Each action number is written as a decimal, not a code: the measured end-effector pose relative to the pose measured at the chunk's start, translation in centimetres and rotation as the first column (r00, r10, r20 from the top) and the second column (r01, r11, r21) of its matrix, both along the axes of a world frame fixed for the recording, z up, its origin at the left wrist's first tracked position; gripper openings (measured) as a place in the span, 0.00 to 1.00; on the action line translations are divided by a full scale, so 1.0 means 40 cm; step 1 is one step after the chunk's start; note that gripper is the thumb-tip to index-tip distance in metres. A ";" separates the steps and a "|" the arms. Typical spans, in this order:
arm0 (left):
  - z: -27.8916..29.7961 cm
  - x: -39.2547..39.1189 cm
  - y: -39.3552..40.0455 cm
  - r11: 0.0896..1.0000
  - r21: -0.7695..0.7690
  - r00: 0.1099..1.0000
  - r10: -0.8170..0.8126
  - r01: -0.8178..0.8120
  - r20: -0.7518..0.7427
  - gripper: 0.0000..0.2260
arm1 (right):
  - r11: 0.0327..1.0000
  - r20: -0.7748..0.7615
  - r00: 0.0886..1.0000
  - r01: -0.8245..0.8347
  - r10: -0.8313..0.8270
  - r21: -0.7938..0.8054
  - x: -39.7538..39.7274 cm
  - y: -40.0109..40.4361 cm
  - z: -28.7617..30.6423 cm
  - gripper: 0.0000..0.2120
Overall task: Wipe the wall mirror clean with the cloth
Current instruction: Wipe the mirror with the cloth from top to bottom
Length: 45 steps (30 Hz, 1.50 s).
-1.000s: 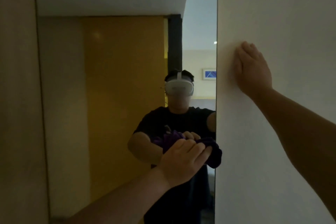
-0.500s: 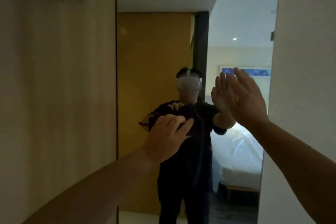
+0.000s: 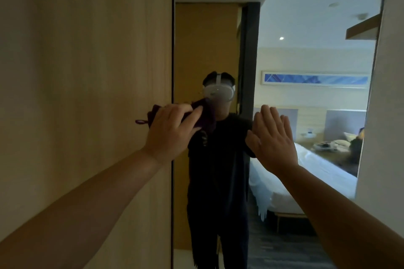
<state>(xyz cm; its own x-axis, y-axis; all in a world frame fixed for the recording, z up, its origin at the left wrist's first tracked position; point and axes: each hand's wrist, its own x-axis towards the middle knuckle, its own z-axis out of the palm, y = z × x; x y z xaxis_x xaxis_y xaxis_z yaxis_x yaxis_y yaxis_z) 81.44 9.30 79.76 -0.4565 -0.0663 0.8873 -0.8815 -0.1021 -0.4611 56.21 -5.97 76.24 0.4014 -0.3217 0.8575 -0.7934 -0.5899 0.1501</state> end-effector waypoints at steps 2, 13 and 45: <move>0.067 0.002 -0.024 0.998 -0.053 1.000 -0.015 0.016 0.013 0.20 | 0.999 -0.014 0.999 0.033 -0.033 -0.023 0.007 -0.024 -0.010 0.29; 0.345 -0.124 -0.199 0.999 0.040 0.993 -0.003 -0.002 0.121 0.18 | 0.979 0.051 0.999 0.000 0.011 -0.204 0.023 -0.083 -0.029 0.29; 0.259 -0.244 -0.215 0.982 -0.169 0.997 -0.080 0.079 0.005 0.17 | 0.993 0.035 0.997 0.074 -0.071 -0.090 -0.230 -0.184 0.000 0.31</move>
<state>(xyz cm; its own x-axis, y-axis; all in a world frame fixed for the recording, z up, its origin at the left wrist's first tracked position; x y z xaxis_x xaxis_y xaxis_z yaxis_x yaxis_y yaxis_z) 71.67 0.71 90.12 -0.4526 0.1208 0.8835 -0.8907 -0.1078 -0.4416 47.03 -13.32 76.26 0.3521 -0.2690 0.8965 -0.8388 -0.5156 0.1747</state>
